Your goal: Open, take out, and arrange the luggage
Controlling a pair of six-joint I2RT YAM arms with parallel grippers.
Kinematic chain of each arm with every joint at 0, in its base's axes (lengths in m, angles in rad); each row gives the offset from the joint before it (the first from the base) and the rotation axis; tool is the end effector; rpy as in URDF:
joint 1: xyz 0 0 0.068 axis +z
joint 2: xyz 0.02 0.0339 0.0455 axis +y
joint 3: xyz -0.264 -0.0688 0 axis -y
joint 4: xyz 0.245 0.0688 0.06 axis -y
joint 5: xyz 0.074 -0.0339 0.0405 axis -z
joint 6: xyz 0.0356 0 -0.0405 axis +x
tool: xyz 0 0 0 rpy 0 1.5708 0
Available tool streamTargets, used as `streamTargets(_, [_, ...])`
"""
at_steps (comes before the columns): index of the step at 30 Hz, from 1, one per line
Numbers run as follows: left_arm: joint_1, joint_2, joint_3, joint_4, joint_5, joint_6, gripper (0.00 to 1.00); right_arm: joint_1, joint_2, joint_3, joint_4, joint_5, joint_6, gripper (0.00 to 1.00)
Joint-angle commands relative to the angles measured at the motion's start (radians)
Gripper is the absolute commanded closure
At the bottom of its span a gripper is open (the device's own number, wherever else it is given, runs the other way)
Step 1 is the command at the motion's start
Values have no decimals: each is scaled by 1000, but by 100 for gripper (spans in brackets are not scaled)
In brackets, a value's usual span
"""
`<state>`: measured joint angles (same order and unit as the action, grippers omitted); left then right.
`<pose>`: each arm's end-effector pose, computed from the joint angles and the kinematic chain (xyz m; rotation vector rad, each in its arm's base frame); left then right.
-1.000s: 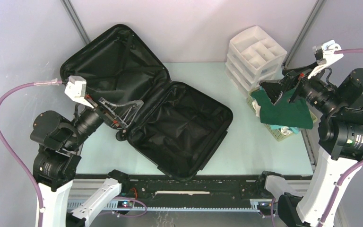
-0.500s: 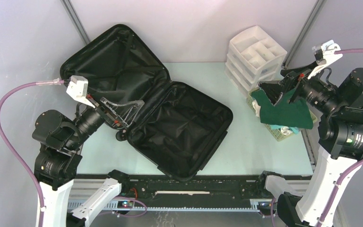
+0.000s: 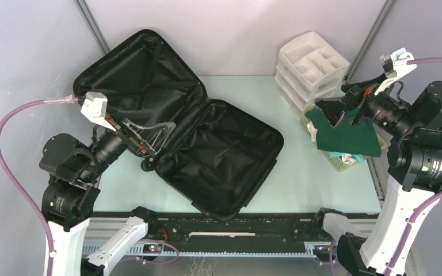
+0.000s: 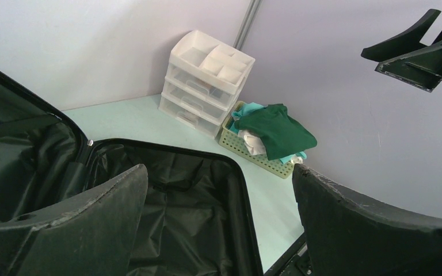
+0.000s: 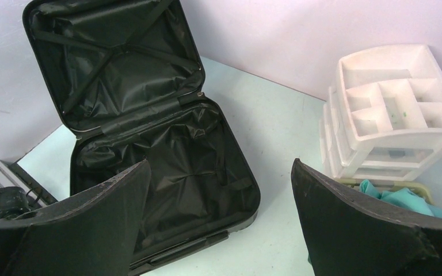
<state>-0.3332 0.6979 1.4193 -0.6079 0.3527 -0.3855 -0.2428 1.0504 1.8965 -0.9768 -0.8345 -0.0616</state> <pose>0.0610 -0.0341 0.5022 0.2587 1.4986 -0.8364 0.1066 0.0008 0.5530 -0.4648 1.6150 0.4780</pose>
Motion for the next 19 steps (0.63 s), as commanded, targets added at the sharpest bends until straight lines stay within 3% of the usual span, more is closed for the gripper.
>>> streamTargets(1, [8,3,-25,33,16,1,0,-10,5,7,13,-17,8,0])
streamTargets(19, [8,-3,-56,56,28,0,0,-25,0,-44,50,-24,27,0])
